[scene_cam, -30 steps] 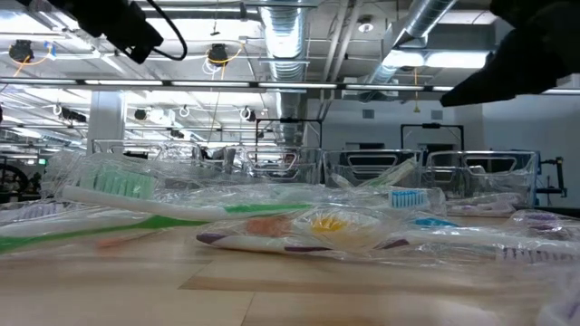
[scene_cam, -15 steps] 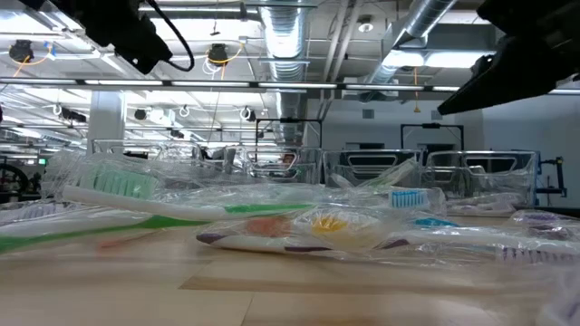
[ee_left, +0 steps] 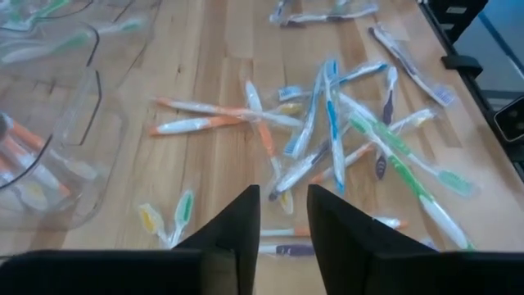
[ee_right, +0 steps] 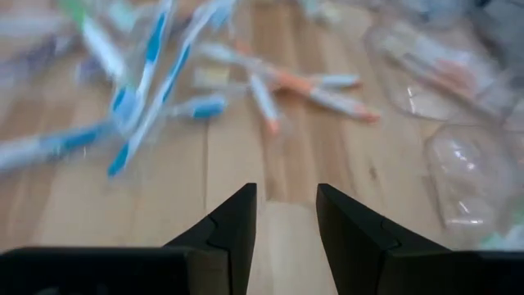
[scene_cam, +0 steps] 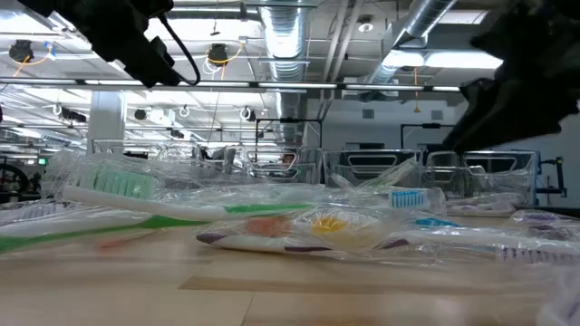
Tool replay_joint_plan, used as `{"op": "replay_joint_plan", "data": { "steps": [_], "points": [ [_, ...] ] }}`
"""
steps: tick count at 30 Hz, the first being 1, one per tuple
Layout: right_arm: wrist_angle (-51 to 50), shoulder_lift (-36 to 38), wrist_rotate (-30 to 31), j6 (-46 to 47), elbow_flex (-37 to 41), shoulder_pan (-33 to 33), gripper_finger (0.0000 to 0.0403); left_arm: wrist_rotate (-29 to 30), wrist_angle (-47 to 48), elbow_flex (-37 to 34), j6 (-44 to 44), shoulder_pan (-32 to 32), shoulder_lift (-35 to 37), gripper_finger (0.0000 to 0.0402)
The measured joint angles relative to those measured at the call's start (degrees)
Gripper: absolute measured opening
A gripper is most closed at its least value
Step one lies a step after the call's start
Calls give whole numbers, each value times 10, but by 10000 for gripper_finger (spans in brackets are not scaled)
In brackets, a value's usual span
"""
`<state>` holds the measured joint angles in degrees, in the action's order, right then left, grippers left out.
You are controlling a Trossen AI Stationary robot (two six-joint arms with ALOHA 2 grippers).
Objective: Pick & Place Toothbrushes
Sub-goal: Put the orange toothbrush into the middle left transparent bin
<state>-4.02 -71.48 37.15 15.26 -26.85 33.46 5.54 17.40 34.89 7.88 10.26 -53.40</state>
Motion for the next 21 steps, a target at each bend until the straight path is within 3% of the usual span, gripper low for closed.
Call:
{"op": "replay_joint_plan", "data": {
  "steps": [6, 15, 21],
  "points": [
    [70, -58, 0, -3, 0, -7, 122, 0, -1, 0, -17, 0, 1, 99],
    [93, -66, -1, -3, -24, -46, 122, -24, -5, 0, 34, 6, 2, 99],
    [111, -66, -91, 18, -36, -67, 132, -44, -6, 0, 61, 27, 2, 99]
  ]
}}
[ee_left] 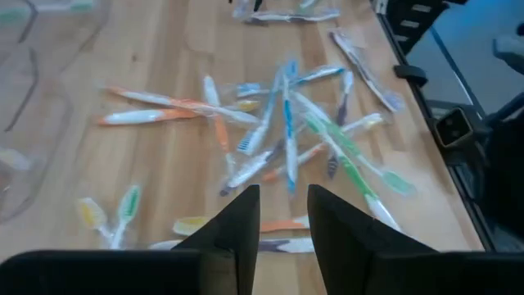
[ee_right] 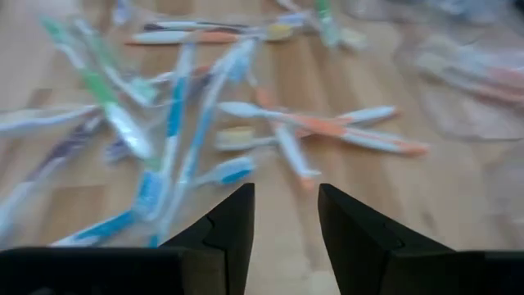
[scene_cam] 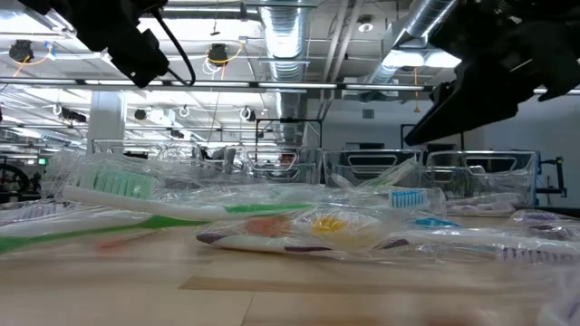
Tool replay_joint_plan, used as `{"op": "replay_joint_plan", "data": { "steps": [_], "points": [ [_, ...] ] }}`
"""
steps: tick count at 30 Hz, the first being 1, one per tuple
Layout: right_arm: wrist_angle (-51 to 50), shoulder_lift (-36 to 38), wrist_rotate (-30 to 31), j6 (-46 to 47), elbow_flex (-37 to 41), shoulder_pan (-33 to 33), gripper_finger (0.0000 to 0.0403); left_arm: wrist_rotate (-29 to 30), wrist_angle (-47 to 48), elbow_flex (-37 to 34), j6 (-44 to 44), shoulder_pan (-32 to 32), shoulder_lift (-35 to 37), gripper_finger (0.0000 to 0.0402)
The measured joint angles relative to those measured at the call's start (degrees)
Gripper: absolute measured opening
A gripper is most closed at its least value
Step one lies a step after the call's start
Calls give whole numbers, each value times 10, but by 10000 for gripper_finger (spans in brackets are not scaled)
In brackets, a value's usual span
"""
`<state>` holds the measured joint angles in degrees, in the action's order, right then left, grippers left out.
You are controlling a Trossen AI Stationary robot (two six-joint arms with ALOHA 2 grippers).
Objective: Pick & Place Toothbrushes
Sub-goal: Put the orange toothbrush into the middle left transparent bin
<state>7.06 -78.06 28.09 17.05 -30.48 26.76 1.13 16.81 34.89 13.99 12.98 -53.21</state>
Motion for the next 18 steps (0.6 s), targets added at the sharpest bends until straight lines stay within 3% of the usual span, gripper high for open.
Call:
{"op": "replay_joint_plan", "data": {
  "steps": [18],
  "points": [
    [1, 0, -13, 39, 0, 16, 157, 8, -15, 0, 14, 43, -1, 99]
  ]
}}
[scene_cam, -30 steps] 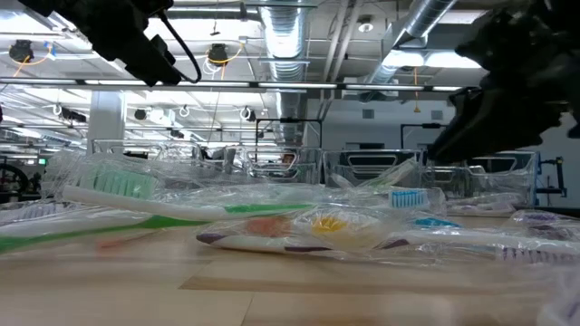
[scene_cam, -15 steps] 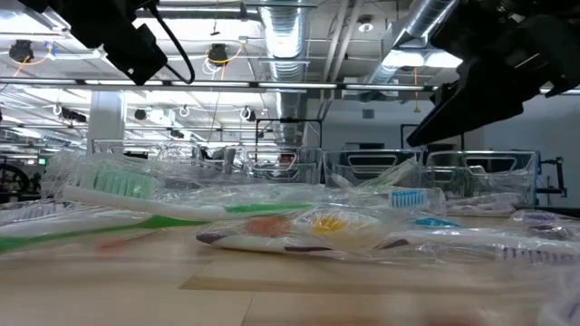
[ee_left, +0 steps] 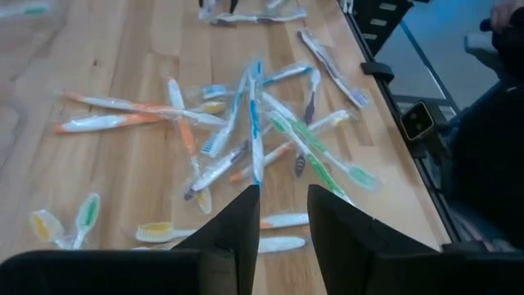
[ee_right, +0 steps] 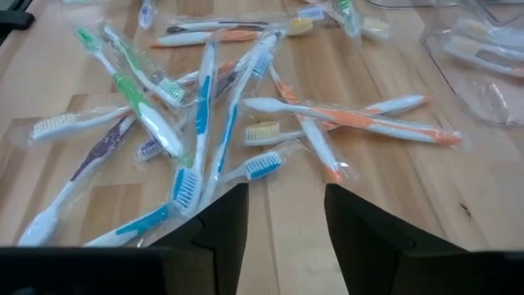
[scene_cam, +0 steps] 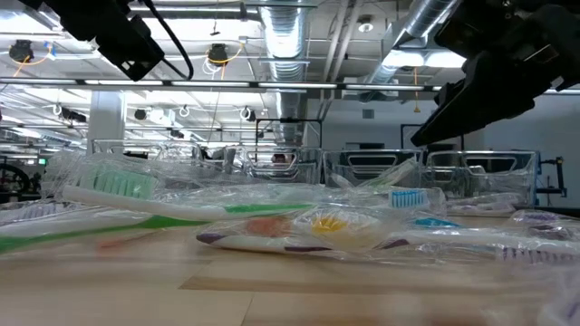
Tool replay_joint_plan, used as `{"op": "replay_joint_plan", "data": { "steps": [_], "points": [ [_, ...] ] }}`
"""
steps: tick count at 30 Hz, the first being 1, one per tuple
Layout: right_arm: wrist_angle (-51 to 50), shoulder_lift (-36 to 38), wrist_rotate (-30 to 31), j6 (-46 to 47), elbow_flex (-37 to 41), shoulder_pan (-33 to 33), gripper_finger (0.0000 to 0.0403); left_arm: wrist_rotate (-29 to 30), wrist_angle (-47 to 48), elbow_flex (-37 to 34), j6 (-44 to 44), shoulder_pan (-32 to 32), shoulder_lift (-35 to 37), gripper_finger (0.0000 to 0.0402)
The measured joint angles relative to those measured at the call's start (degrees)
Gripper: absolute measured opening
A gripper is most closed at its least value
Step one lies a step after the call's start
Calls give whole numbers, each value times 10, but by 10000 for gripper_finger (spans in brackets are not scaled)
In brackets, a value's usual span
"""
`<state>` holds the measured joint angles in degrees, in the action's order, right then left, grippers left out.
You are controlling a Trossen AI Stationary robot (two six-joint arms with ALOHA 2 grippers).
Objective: Pick & Place Toothbrushes
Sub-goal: Put the orange toothbrush into the middle left transparent bin
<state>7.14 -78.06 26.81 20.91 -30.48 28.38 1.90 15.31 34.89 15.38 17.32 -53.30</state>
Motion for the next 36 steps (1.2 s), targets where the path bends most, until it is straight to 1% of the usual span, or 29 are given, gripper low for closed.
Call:
{"op": "replay_joint_plan", "data": {
  "steps": [4, 9, 11, 13, 21, 26, 36],
  "points": [
    [-1, 0, 0, -16, 0, 0, 151, 21, -10, 0, -1, 0, 0, 99],
    [0, 0, 0, -37, 0, -11, 142, 22, -13, 0, -1, 0, 0, 99],
    [2, -5, 0, -59, 0, -18, 138, 22, -14, 0, -1, 0, 0, 99],
    [5, -20, 0, -76, 1, -25, 133, 22, -14, 0, -1, 0, 0, 99],
    [68, -102, 1, -85, -4, -71, 129, 22, -21, 0, -1, 0, 0, 99],
    [73, -135, 1, -149, -33, -79, 134, 22, -24, 0, -1, 0, 0, 99],
    [69, -214, 1, -196, -83, -96, 135, 22, -30, 0, -11, 0, 0, 99]
  ]
}}
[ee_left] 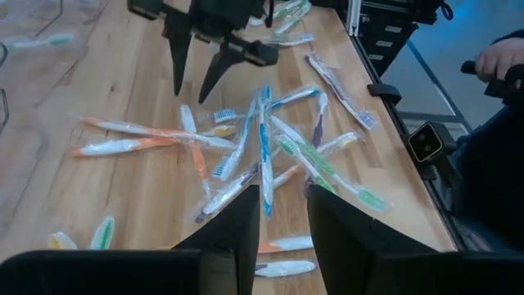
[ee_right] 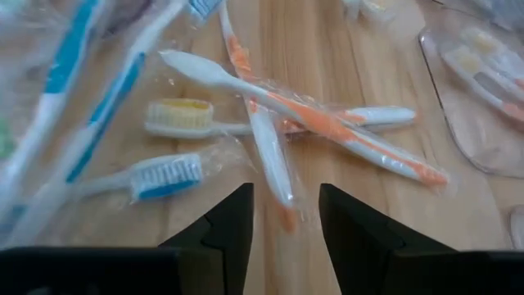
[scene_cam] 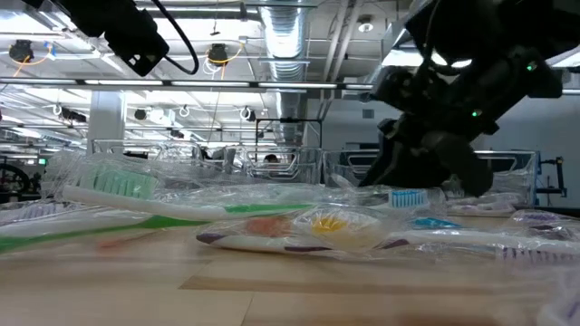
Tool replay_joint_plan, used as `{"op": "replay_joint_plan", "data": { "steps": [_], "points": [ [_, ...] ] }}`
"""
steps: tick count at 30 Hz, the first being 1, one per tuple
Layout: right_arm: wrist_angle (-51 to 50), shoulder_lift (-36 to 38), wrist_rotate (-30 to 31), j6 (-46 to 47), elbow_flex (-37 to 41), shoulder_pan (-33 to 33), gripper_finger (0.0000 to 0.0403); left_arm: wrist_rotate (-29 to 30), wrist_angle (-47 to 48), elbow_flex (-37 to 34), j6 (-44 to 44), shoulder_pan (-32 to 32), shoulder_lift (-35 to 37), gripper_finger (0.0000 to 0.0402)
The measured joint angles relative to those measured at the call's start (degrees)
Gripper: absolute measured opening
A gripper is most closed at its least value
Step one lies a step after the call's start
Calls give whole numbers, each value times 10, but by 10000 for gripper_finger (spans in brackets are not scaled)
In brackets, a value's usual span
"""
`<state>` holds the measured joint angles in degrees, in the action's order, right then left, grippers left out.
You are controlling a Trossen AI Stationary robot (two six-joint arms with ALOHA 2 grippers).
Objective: Pick & Place Toothbrushes
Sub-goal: Put the orange toothbrush into the middle left transparent bin
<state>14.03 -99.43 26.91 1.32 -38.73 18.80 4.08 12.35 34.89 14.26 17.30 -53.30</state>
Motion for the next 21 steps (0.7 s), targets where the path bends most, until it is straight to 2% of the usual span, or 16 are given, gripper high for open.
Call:
{"op": "replay_joint_plan", "data": {
  "steps": [5, 10, 14, 21],
  "points": [
    [-3, -25, -5, -16, -18, -16, 136, 0, -2, 0, -7, 0, 0, 99],
    [-2, -29, -58, -47, -26, -40, 132, 0, -5, 0, -5, 0, 0, 99],
    [-25, -30, -93, -45, -27, -60, 128, 0, -5, 0, -1, 3, 0, 99],
    [-63, -28, -113, -28, -30, -81, 118, 0, -6, 0, 0, 20, 0, 99]
  ]
}}
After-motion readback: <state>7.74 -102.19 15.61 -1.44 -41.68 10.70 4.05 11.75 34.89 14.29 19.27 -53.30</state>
